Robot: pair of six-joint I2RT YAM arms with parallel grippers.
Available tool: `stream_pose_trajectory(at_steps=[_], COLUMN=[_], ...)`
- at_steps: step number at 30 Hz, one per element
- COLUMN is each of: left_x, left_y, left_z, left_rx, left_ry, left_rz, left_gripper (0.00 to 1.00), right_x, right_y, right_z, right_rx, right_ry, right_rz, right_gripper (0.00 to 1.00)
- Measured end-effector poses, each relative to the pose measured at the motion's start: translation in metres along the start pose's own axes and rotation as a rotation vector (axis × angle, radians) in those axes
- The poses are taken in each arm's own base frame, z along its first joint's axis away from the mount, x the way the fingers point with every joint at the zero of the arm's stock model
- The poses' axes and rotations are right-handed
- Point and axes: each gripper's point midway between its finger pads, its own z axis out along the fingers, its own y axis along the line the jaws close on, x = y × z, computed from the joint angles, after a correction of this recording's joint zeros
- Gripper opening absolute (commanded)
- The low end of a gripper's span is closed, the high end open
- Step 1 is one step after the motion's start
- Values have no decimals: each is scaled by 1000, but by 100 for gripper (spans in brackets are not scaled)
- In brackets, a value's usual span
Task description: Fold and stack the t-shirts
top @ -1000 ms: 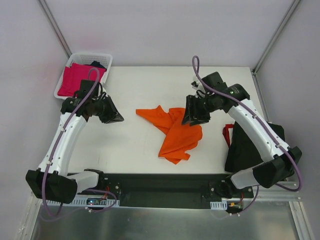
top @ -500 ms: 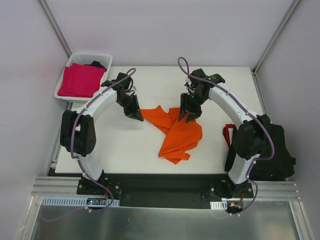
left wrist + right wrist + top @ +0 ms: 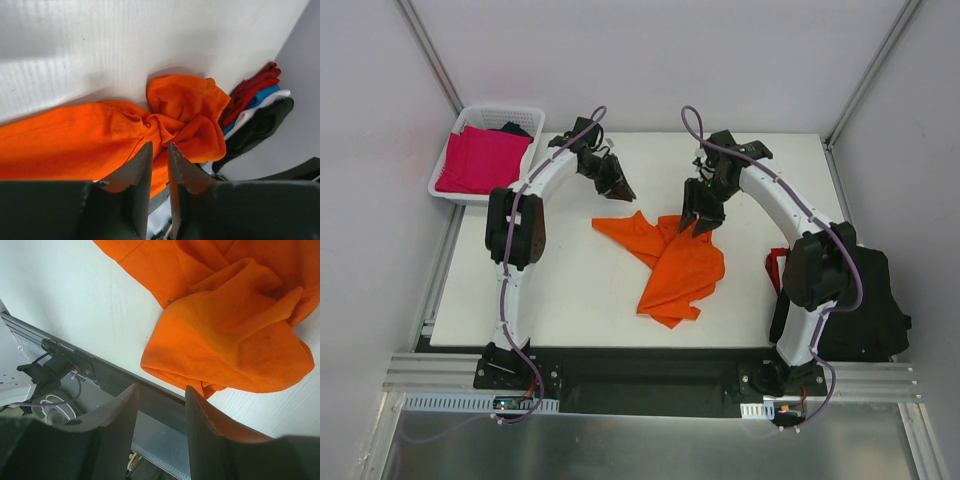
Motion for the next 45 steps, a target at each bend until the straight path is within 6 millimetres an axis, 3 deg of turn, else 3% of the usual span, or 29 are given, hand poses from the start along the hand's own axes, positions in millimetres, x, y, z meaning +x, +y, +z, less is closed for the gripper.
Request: stream_pose_trajectory(at_steps=[3, 5, 18, 26, 27, 28, 30, 40, 43, 45], left_x=[-3, -1, 3, 8, 9, 11, 12, 20, 16, 11], left_y=[-4, -1, 6, 27, 29, 31, 33, 37, 32, 17], left_z=[15, 22, 33, 53, 54, 55, 56, 62, 53, 38], left_rx=[98, 120, 154, 123, 119, 115, 110, 92, 75, 83], left_ry=[49, 76, 117, 151, 156, 160, 164, 170, 135, 100], left_rz=[-56, -84, -132, -169, -174, -176, -180, -166, -154, -139], left_gripper=[72, 77, 67, 67, 62, 46, 0, 0, 0, 0], right_x=[-1, -2, -5, -4, -4, -4, -5, -6, -6, -7], right_y=[-5, -8, -21, -26, -27, -28, -30, -33, -32, -32], right_z=[-1, -2, 1, 1, 1, 1, 0, -1, 0, 3], right_rx=[10, 20, 44, 54, 55, 57, 60, 62, 58, 52], right_ry=[-2, -5, 17, 28, 28, 28, 27, 24, 26, 32], right_rz=[1, -2, 0, -2, -1, 1, 2, 6, 9, 18], right_gripper=[45, 44, 43, 43, 43, 43, 43, 42, 42, 42])
